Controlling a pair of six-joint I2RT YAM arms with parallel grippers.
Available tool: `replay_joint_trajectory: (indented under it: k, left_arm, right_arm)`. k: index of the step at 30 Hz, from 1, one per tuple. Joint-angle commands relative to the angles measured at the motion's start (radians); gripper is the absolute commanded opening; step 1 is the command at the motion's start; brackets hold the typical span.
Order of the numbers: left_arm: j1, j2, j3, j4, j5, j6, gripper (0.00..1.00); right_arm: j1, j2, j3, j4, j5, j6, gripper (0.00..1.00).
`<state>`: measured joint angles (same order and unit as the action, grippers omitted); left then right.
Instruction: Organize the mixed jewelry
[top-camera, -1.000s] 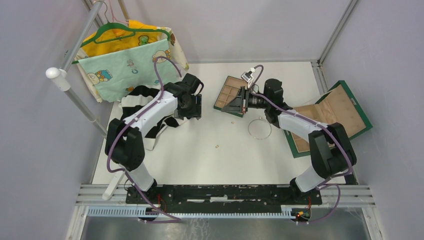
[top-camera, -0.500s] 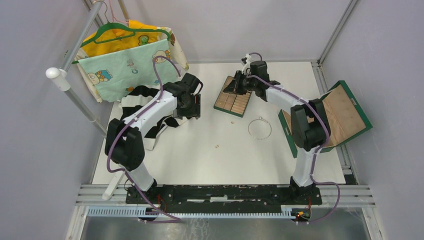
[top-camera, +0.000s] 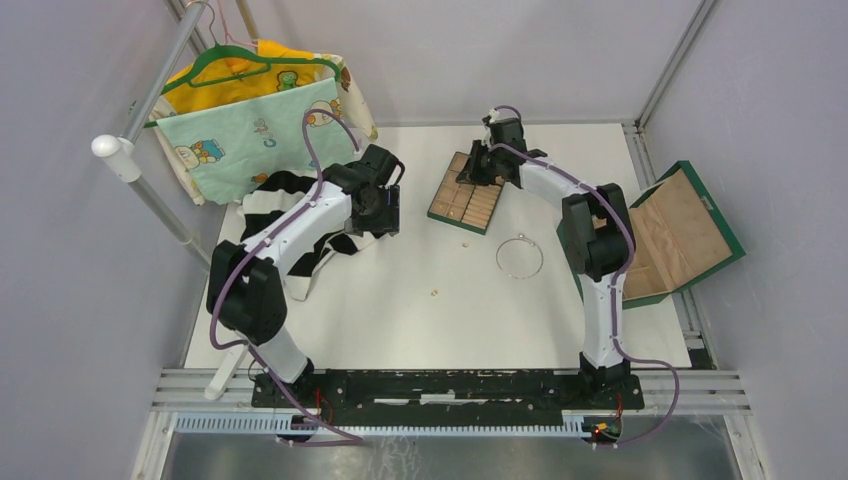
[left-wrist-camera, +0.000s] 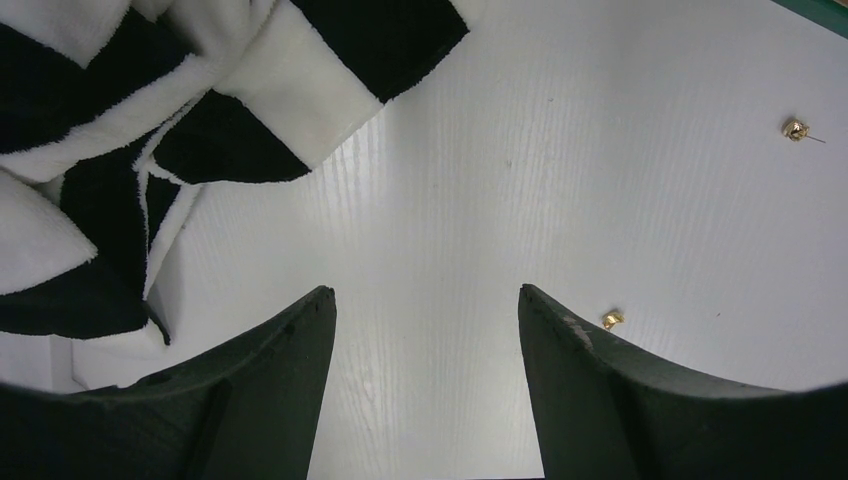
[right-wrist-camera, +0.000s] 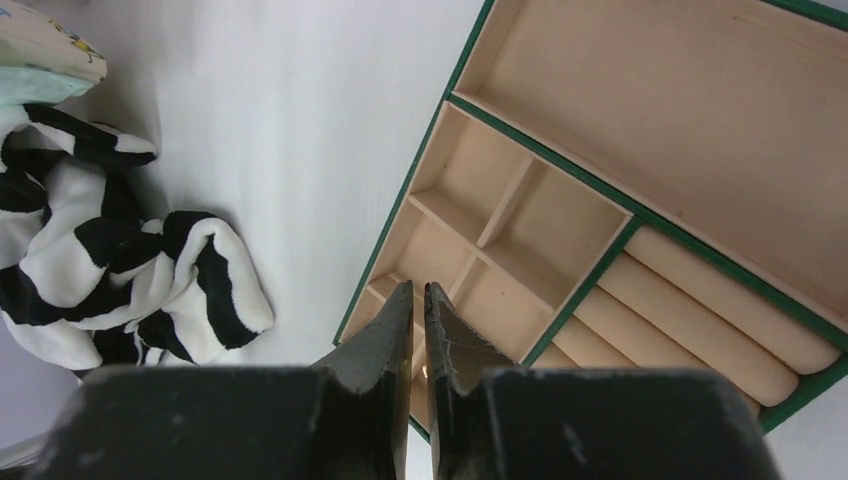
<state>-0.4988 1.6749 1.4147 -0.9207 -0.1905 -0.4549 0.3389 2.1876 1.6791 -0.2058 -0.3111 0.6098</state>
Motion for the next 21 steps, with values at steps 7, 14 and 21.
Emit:
replay_joint_trajectory:
  k: [7, 14, 21]
  left_arm:
    - [0.006, 0.0, 0.069, 0.001, -0.003, 0.022, 0.74]
    - [0.006, 0.024, 0.075, 0.02, 0.02, 0.023, 0.74]
    - [0.006, 0.059, 0.093, 0.02, 0.031, 0.029, 0.74]
  right_arm:
    - [0.0, -0.178, -0.156, -0.033, 0.064, -0.161, 0.24]
    - [0.071, -0.409, -0.439, -0.094, 0.192, -0.319, 0.39]
    - [0.228, -0.45, -0.5, -0.167, 0.275, -0.421, 0.51]
